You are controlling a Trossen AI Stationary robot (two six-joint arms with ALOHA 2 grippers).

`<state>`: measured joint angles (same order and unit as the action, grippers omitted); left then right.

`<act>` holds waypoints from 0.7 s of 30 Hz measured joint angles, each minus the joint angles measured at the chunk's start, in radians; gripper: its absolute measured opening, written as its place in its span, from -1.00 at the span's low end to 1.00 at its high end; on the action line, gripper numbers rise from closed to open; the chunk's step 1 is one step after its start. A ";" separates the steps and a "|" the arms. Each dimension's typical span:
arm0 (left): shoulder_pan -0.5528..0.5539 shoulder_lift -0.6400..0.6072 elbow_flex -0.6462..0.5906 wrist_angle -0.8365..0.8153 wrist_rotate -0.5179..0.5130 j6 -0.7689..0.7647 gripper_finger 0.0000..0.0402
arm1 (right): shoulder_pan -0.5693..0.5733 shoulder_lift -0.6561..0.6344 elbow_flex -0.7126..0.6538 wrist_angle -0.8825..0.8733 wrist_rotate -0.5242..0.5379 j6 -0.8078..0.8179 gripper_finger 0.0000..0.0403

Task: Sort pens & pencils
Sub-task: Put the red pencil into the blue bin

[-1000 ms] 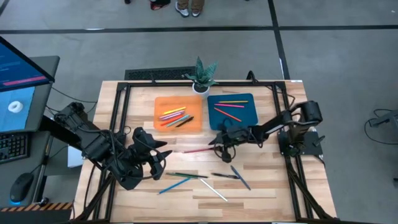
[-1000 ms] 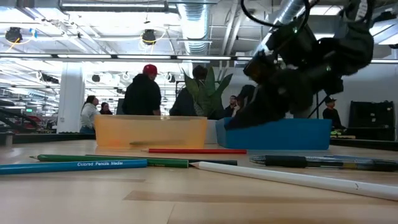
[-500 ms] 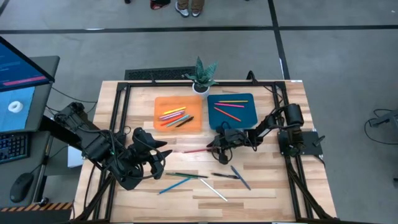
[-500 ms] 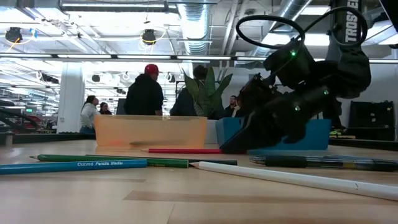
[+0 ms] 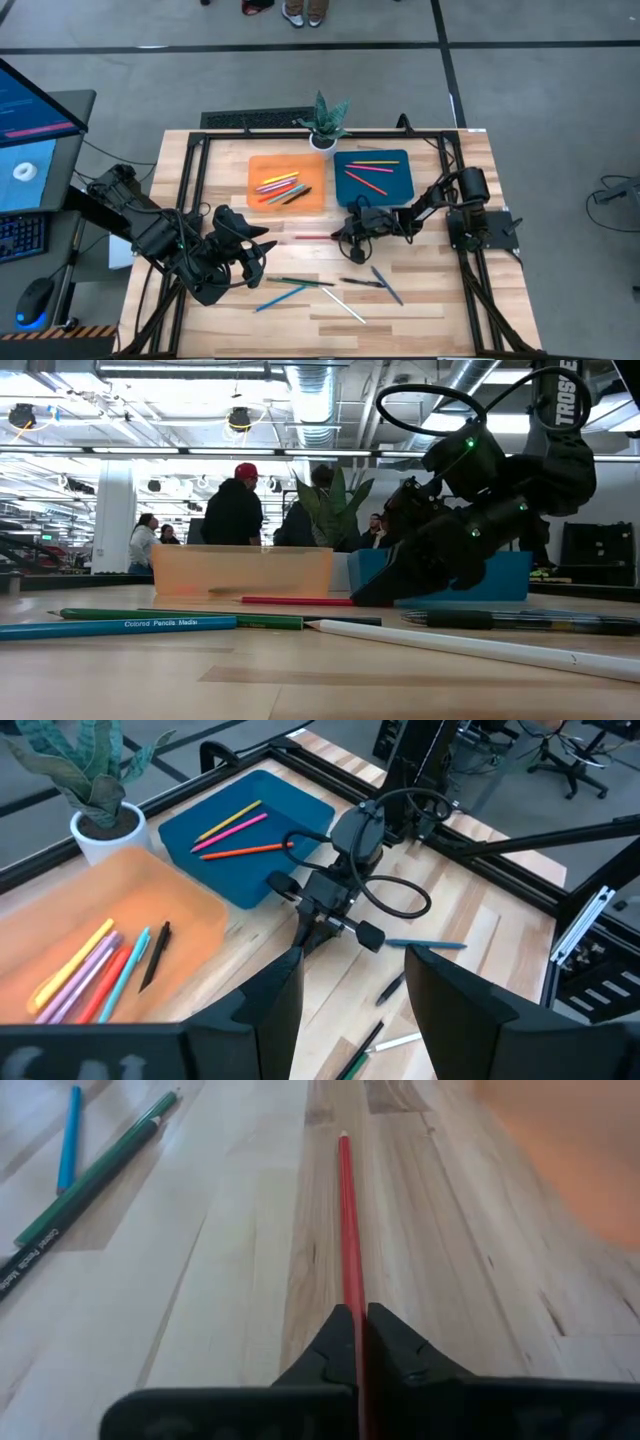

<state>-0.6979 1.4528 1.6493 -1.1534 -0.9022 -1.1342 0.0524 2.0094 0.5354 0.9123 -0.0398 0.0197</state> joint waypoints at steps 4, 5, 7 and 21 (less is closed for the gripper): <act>0.000 0.000 0.000 0.000 0.000 0.000 -0.17 | 0.013 0.000 0.000 0.001 0.014 0.017 -0.89; 0.000 0.000 0.000 0.000 0.000 0.000 -0.17 | 0.019 -0.002 0.000 -0.001 0.023 0.026 -0.89; 0.000 0.000 0.000 0.000 0.000 -0.001 -0.17 | 0.025 -0.013 -0.001 -0.006 0.027 0.046 -0.90; 0.000 0.000 0.000 0.002 0.000 0.003 -0.17 | 0.047 -0.332 -0.007 -0.103 0.060 0.201 -0.91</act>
<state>-0.6979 1.4532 1.6493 -1.1519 -0.9019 -1.1307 0.0997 1.6777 0.5285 0.8094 0.0200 0.2211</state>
